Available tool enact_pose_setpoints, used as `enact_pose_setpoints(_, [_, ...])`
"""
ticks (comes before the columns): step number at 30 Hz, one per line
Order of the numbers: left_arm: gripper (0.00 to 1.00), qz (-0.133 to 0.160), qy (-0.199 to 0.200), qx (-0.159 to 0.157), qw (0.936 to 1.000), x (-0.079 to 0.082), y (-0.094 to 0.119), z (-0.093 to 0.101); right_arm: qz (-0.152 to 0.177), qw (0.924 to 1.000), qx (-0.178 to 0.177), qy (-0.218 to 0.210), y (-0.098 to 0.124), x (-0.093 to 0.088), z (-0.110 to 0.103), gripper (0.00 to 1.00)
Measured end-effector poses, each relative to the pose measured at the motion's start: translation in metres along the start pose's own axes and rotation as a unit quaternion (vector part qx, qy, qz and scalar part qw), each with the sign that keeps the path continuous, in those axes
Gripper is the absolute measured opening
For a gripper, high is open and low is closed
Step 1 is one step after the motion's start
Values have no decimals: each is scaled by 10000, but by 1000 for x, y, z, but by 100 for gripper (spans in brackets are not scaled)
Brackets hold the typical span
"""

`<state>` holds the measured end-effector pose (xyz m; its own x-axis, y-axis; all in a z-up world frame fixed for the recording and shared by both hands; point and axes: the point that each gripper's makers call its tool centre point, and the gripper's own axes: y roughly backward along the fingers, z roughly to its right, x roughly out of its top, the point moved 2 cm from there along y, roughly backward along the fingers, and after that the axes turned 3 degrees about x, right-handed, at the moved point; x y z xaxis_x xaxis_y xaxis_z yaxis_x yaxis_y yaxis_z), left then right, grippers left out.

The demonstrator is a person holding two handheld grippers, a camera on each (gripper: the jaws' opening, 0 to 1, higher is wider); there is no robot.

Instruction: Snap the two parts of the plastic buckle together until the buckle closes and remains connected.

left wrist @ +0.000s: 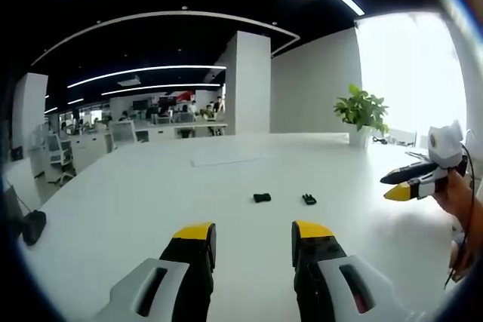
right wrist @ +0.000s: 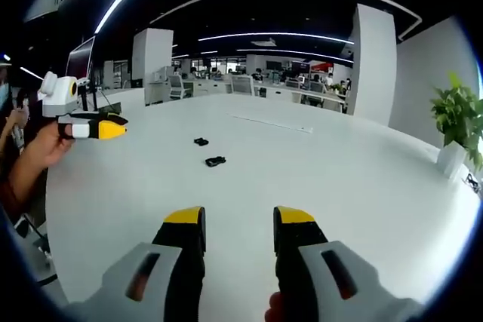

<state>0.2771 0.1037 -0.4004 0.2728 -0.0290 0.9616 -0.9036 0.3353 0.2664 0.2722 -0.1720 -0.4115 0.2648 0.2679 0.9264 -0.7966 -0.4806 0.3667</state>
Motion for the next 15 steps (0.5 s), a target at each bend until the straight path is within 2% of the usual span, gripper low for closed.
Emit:
enact_pose_setpoints(8, [40,51,-59,-76,9999,10,-6,5,6,9999,108,-7,-11,8,1,36])
enact_pose_setpoints(15, [41,17,-1,-167,9999,9,-12,7,-21,9998,175,36,-18,14,1,36])
